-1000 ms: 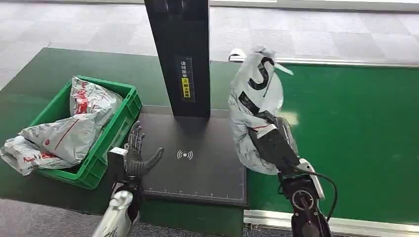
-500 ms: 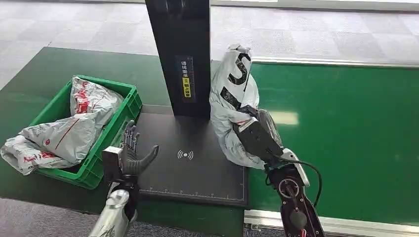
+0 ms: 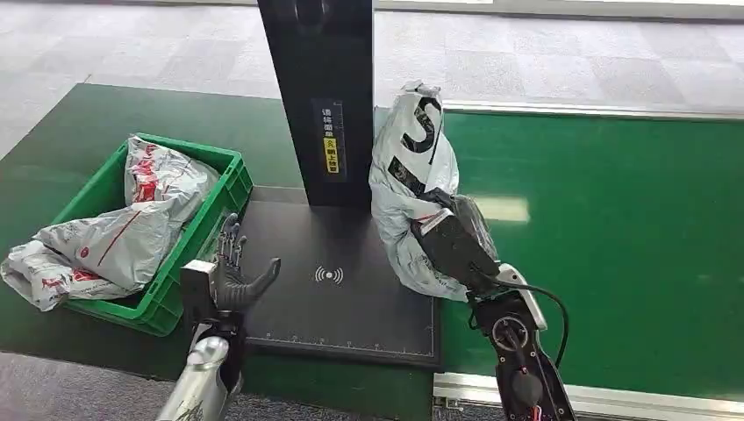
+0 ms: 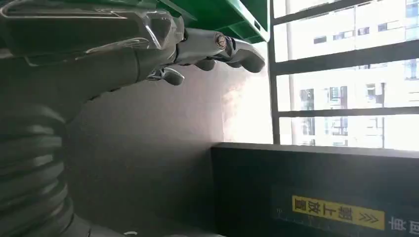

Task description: Moved the parcel from conveyor to table for the left to box.

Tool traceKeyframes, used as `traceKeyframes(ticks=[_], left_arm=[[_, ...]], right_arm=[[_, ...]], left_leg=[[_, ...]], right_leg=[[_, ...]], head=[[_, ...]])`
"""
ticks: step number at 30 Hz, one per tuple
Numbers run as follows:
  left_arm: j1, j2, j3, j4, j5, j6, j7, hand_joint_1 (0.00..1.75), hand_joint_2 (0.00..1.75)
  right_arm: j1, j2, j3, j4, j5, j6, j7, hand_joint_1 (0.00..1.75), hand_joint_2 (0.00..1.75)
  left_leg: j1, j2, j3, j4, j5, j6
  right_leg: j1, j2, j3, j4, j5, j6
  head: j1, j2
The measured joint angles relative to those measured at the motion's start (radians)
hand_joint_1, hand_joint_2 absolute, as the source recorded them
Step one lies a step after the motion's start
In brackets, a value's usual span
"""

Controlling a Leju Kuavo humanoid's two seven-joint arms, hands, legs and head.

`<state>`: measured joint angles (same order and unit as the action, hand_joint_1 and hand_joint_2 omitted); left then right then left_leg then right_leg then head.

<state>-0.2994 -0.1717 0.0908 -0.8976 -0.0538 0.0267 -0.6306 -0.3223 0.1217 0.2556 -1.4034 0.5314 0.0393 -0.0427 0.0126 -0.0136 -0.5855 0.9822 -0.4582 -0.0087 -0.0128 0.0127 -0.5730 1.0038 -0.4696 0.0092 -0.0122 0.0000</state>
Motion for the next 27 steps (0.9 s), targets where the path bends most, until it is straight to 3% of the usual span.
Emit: traceKeyframes(ticks=[2,3,5,8,13,14,15,27], left_arm=[[0.001,0.001,0.001,0.000,0.000,0.015,-0.002,0.00,1.75],[0.001,0.005,0.006,-0.003,0.001,0.035,-0.003,0.00,1.75],[-0.002,0.009,0.023,-0.013,0.002,0.045,-0.003,0.00,1.75],[-0.004,0.011,0.034,-0.016,-0.002,0.038,-0.002,0.00,1.75],[-0.003,0.016,0.051,-0.016,-0.019,0.038,-0.002,0.00,1.75],[-0.003,0.017,0.052,-0.016,-0.020,0.038,-0.002,0.00,1.75],[-0.003,0.018,0.054,-0.016,-0.021,0.039,-0.003,0.00,1.75],[0.013,0.024,0.072,-0.042,-0.035,0.047,0.002,0.00,1.75]], right_arm=[[-0.005,0.004,0.010,0.010,-0.013,0.044,0.000,1.75,1.75],[-0.016,0.017,0.037,0.051,-0.031,0.127,-0.006,1.75,1.75],[-0.031,0.063,0.144,0.188,-0.052,0.206,-0.052,1.75,1.75],[-0.041,0.090,0.267,0.294,-0.107,0.167,-0.084,1.75,1.75],[-0.072,0.091,0.354,0.373,-0.167,0.182,-0.071,1.75,1.75],[-0.075,0.091,0.368,0.385,-0.171,0.182,-0.068,1.06,1.75],[-0.077,0.091,0.378,0.396,-0.175,0.182,-0.068,0.00,1.75],[-0.083,0.082,0.427,0.424,-0.183,0.145,-0.065,0.00,1.75]], left_leg=[[0.000,0.000,-0.002,-0.001,0.000,0.000],[0.001,0.003,-0.002,-0.001,0.000,-0.001],[0.002,0.008,0.003,-0.001,-0.001,-0.002],[0.004,-0.002,0.000,-0.001,0.000,-0.003],[0.004,0.001,0.000,-0.001,0.000,-0.003],[0.004,0.001,0.000,-0.001,0.000,-0.003],[0.004,0.000,0.000,-0.001,0.000,-0.003],[0.004,0.001,0.000,-0.001,0.000,-0.003]], right_leg=[[0.001,0.000,0.001,0.000,0.000,0.000],[0.001,0.002,0.001,0.000,0.000,-0.001],[0.003,0.008,-0.001,0.000,0.001,-0.002],[0.004,-0.001,0.000,0.000,-0.001,-0.002],[0.004,0.000,0.000,0.000,-0.001,-0.002],[0.004,0.000,0.000,0.000,-0.001,-0.002],[0.004,0.000,0.000,0.000,-0.001,-0.002],[0.004,0.000,0.000,0.000,-0.001,-0.002]], head=[[0.000,0.000],[0.001,0.000],[0.000,0.000],[0.000,0.000],[0.000,0.000],[0.000,0.000],[0.001,0.000],[0.000,0.000]])
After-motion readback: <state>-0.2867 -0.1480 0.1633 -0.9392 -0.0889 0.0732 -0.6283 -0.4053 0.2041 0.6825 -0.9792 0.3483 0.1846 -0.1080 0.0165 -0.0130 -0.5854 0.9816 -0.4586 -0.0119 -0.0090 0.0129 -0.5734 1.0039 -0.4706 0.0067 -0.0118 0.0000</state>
